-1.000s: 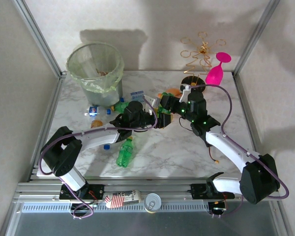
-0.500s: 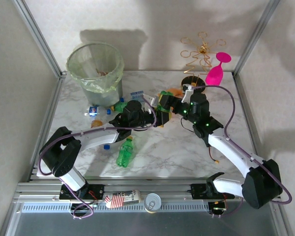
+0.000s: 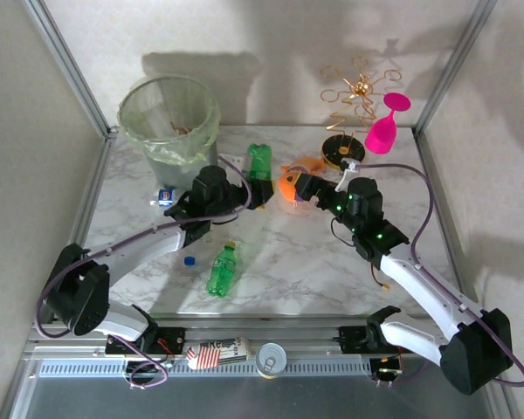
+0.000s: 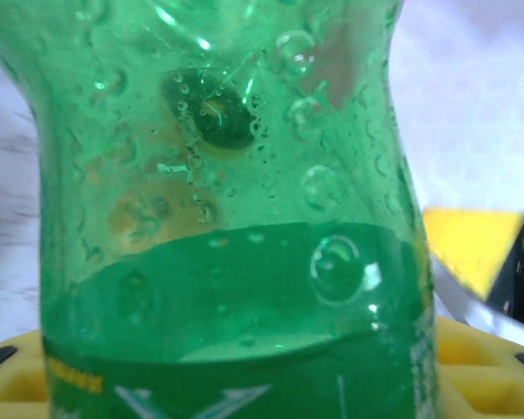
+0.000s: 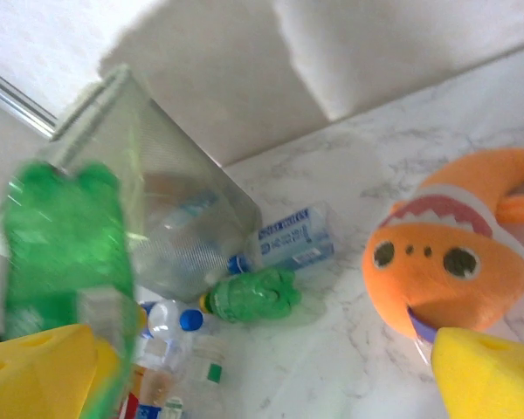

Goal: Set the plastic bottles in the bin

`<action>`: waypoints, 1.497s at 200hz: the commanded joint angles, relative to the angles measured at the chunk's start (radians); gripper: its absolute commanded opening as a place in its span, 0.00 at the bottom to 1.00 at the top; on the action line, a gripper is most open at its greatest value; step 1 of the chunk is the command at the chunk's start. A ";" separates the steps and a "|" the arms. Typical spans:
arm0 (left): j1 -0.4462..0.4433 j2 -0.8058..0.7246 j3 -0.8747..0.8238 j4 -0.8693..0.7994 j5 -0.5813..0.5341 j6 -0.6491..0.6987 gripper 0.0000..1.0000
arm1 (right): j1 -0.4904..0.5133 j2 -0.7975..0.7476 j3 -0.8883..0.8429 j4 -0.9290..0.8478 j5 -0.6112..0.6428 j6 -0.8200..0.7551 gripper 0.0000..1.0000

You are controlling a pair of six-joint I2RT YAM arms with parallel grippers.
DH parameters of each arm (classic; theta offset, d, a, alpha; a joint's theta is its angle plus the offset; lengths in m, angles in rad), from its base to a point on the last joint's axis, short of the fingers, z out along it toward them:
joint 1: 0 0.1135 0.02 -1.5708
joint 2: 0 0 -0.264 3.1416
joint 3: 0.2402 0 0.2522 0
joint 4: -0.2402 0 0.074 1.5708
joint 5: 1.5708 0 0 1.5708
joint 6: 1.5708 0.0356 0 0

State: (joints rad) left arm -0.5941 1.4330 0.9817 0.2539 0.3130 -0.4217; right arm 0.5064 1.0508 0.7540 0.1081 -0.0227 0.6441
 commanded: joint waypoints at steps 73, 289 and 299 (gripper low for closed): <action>0.360 0.037 0.438 -0.383 -0.130 0.090 0.45 | -0.003 0.134 -0.067 0.105 -0.186 0.014 0.99; 0.491 0.324 0.833 -0.629 -0.278 0.204 1.00 | -0.002 0.246 0.038 0.053 -0.177 -0.064 0.99; 0.490 0.299 0.818 -0.614 -0.276 0.201 1.00 | -0.001 0.256 0.040 0.056 -0.175 -0.061 0.99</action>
State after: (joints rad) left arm -0.1074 1.8378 1.8076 -0.4072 0.0544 -0.2291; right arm 0.5064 1.2835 0.7589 0.1596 -0.1879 0.5873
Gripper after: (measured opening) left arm 0.993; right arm 0.987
